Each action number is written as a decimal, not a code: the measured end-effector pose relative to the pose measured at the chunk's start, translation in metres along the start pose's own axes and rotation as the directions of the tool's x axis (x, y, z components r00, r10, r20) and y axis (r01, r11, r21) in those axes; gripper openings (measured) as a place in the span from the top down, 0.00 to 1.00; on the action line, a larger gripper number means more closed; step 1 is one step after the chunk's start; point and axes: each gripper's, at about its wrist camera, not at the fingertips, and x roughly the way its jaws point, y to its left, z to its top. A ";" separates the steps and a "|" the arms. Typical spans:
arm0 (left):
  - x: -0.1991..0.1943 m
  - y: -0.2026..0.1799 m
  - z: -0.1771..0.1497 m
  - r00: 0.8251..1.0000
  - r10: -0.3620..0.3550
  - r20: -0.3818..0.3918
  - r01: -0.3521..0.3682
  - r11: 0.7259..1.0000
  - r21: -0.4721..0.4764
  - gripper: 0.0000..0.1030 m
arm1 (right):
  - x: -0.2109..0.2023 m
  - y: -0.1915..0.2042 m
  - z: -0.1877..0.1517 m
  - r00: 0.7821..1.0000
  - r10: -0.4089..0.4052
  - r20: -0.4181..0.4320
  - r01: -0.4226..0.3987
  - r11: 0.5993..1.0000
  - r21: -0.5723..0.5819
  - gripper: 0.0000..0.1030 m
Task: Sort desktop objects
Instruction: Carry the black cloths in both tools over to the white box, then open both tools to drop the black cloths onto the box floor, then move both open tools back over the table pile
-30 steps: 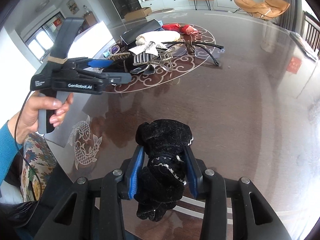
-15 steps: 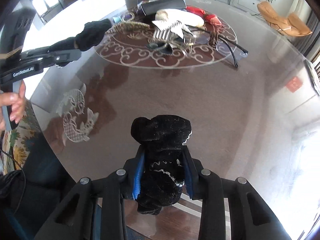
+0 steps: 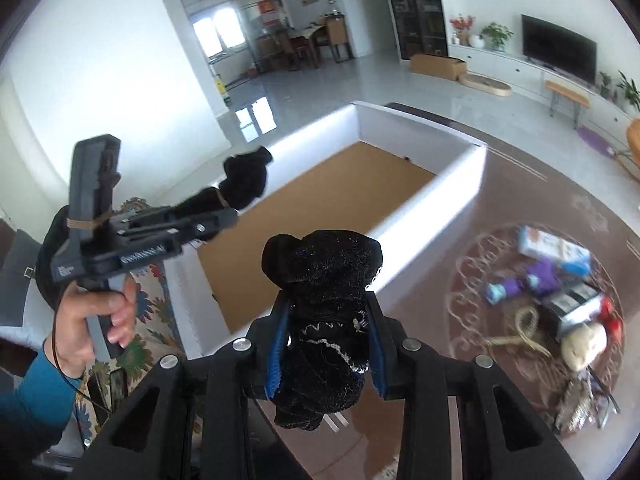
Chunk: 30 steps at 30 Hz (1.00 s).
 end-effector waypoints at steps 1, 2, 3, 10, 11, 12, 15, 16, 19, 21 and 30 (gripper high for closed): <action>0.007 0.011 -0.002 1.000 0.016 -0.021 -0.016 1.000 -0.016 0.69 | 0.016 0.014 0.012 1.000 0.015 -0.006 -0.015 1.000 -0.015 0.66; 0.013 0.020 -0.003 0.999 0.029 -0.037 -0.030 0.999 -0.027 0.69 | 0.033 0.025 0.022 1.000 0.023 -0.019 -0.024 0.999 -0.027 0.66; 0.019 0.025 -0.005 0.998 0.036 -0.053 -0.037 0.999 -0.031 0.69 | 0.051 0.035 0.030 0.999 0.022 -0.035 -0.023 0.999 -0.038 0.66; 0.042 0.034 -0.012 0.990 0.107 -0.093 -0.111 0.993 -0.041 0.34 | 0.131 0.050 0.048 0.991 0.018 -0.133 -0.018 1.000 0.006 0.22; 0.037 0.029 -0.011 0.992 0.112 -0.064 -0.115 0.993 -0.041 0.34 | 0.127 0.045 0.047 0.994 0.023 -0.109 -0.021 1.000 0.023 0.22; 0.031 0.023 -0.010 0.994 0.106 -0.037 -0.108 0.993 -0.038 0.34 | 0.120 0.040 0.045 0.996 0.029 -0.084 -0.027 0.999 0.035 0.22; 0.007 -0.012 -0.006 0.999 0.037 0.039 -0.037 0.999 0.010 0.34 | 0.076 0.016 0.030 0.999 -0.012 0.035 0.010 0.999 0.046 0.19; -0.003 -0.029 -0.006 0.998 -0.002 0.059 0.000 0.999 0.036 0.34 | 0.058 0.007 0.020 0.996 -0.039 0.081 0.035 0.998 0.046 0.11; -0.027 -0.097 -0.021 0.983 -0.170 0.065 0.160 0.978 0.134 0.22 | 0.002 -0.027 -0.026 0.967 -0.177 0.181 0.168 0.984 0.065 0.00; -0.034 -0.144 -0.042 0.960 -0.277 0.038 0.265 0.944 0.197 0.00 | -0.027 -0.053 -0.074 0.939 -0.292 0.184 0.280 0.956 0.090 0.00; 0.120 -0.282 -0.126 0.967 -0.154 -0.203 0.219 0.911 0.351 0.00 | -0.076 -0.179 -0.275 0.856 -0.500 -0.132 0.511 0.777 0.368 0.00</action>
